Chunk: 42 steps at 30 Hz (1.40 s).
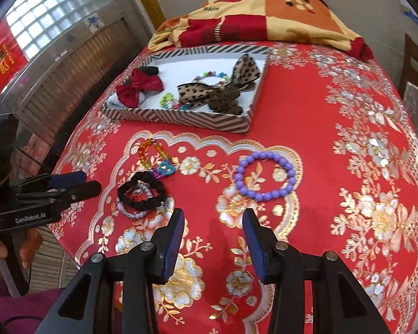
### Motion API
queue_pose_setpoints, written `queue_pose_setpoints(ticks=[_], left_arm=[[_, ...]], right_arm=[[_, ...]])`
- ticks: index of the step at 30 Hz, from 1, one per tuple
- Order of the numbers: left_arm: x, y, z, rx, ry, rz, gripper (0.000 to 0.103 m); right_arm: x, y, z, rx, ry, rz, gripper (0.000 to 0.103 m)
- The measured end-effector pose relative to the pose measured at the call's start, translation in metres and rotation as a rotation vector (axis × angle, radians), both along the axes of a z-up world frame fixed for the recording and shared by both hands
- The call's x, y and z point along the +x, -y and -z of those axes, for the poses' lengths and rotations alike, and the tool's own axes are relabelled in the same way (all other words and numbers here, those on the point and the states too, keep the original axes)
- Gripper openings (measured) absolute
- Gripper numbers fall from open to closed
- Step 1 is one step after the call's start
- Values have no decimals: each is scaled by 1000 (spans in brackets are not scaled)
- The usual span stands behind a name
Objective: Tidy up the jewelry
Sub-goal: 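Withdraw both grippers toward the black hair ties and amber bracelet, then grasp the black hair tie with the right gripper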
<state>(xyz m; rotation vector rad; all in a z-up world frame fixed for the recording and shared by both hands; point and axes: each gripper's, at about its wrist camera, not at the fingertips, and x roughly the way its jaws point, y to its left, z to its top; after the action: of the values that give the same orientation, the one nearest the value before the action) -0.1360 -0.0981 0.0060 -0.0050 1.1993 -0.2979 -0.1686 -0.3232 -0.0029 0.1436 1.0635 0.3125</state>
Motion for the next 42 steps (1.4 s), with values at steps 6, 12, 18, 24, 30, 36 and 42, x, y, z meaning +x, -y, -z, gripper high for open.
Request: queue_pose_setpoints(ticks=[6, 12, 18, 24, 30, 36, 42], left_arm=[[0, -3, 8, -4, -33, 7, 58], [8, -12, 11, 4, -42, -19, 58], [22, -22, 11, 25, -35, -56, 58], [34, -33, 15, 27, -54, -87, 58], [44, -36, 15, 24, -54, -93, 58], [53, -31, 17, 29, -57, -75, 58], [66, -11, 21, 30, -50, -32, 58]], right_arm=[[8, 0, 9, -3, -25, 2, 41], [19, -28, 9, 26, -15, -85, 37], [37, -70, 22, -7, -28, -184, 29], [53, -92, 38, -70, -53, -225, 23], [56, -97, 49, -133, -51, -229, 6], [51, -61, 38, -76, -51, -131, 5], [40, -36, 34, -74, -57, -64, 5]])
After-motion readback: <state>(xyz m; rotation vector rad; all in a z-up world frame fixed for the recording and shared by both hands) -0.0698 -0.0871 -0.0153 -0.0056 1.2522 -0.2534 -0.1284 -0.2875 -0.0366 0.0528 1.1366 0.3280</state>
